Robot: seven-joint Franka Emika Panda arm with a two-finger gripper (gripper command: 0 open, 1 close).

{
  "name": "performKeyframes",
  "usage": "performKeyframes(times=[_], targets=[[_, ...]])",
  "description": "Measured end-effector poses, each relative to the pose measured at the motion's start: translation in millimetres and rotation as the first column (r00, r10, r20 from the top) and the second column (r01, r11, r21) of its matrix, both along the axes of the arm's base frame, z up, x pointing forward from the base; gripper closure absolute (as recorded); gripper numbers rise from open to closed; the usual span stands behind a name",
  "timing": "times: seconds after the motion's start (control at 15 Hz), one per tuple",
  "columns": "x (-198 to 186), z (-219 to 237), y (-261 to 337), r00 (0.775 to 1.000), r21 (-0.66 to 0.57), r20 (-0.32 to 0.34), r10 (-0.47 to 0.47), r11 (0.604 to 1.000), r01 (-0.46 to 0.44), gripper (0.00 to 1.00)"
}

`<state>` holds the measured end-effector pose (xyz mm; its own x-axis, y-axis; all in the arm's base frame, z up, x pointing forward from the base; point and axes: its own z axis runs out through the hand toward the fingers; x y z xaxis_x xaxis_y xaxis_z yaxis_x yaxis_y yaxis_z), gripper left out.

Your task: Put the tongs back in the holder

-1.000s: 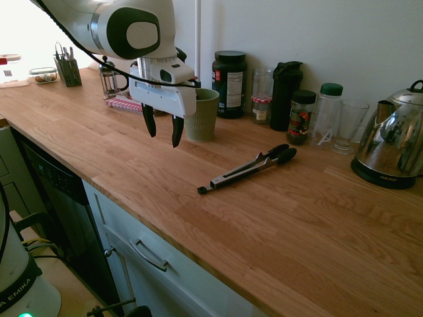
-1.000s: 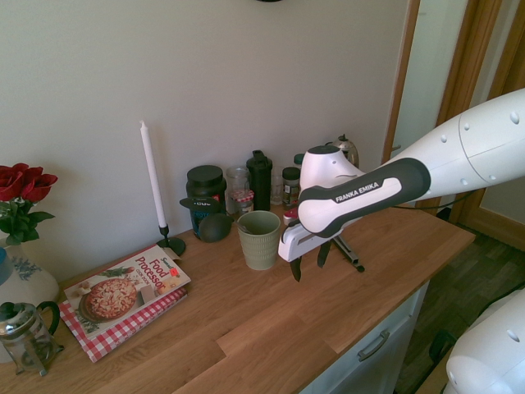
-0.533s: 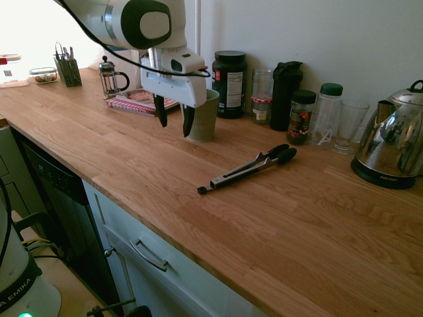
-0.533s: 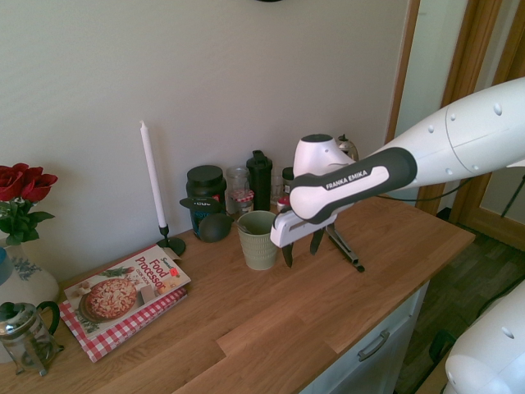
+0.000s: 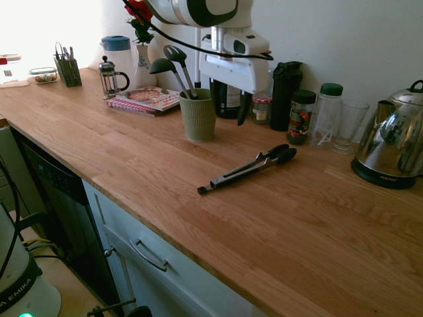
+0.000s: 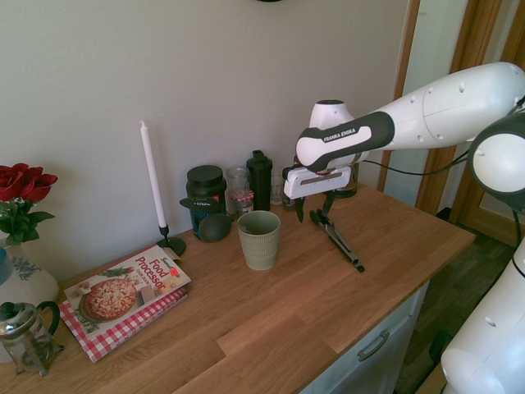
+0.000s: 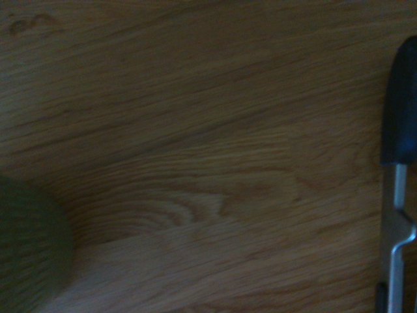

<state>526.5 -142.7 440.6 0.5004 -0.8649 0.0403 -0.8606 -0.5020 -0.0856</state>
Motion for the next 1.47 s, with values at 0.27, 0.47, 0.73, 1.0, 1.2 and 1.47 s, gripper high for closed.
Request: performKeyframes(times=[0.27, 0.47, 0.73, 1.0, 1.2, 1.47], targets=[[13, -36, -41, 1.000, 0.023, -0.008, 0.012, 1.000, -0.012, 0.00], [26, -64, -46, 1.000, 0.034, -0.003, 0.024, 0.999, -0.024, 0.00], [37, -80, -52, 1.000, 0.027, 0.004, 0.012, 1.000, -0.012, 0.00], [41, -94, -51, 1.000, 0.033, -0.002, 0.007, 0.999, -0.007, 1.00], [45, -98, -52, 1.000, 0.036, -0.005, 0.005, 0.999, -0.005, 1.00], [48, -101, -53, 1.000, 0.033, -0.001, 0.006, 0.999, -0.006, 1.00]])
